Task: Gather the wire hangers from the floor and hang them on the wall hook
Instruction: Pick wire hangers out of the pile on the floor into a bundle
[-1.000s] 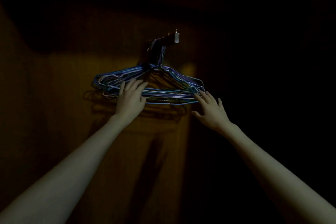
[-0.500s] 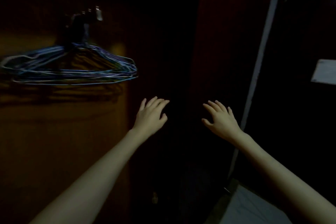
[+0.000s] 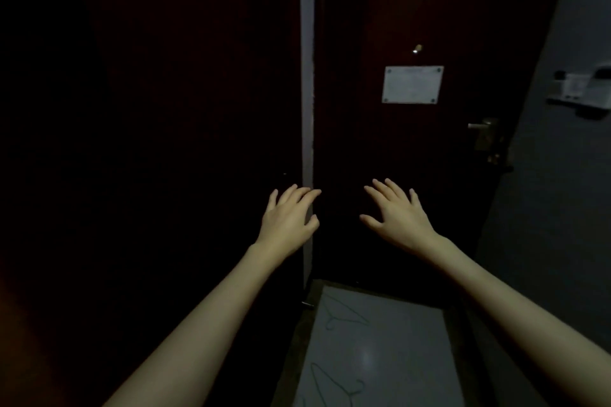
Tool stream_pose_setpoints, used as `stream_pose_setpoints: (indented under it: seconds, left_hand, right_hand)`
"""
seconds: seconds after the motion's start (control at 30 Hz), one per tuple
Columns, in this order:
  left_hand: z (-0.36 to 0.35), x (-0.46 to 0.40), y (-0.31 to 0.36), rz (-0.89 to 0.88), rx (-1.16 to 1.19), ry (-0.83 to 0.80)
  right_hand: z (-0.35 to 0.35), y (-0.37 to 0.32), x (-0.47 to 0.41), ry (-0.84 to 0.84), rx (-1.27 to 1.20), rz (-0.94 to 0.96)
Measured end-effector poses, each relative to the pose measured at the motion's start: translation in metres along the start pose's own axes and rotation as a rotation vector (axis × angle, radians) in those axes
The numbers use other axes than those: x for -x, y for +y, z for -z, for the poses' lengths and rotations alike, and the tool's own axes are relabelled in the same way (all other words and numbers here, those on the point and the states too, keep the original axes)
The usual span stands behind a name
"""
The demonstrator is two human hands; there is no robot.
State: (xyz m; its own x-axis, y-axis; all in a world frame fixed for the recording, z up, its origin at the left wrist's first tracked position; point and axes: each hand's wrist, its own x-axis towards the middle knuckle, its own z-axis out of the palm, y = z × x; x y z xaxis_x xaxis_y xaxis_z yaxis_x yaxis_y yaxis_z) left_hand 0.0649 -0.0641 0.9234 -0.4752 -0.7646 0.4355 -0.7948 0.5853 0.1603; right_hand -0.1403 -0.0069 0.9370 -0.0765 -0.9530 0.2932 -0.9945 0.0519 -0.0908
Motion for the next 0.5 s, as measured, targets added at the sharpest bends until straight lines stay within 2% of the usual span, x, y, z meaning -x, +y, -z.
stream_pose_setpoints:
  seconds: [0.27, 0.5]
  left_hand:
    - [-0.104, -0.046, 0.036, -0.118, 0.105, -0.12]
    - [-0.236, -0.04, 0.035, -0.211, 0.149, -0.183]
  right_hand:
    - [-0.056, 0.086, 0.003, -0.086, -0.02, -0.138]
    - [-0.173, 0.129, 0.016, -0.116, -0.021, -0.315]
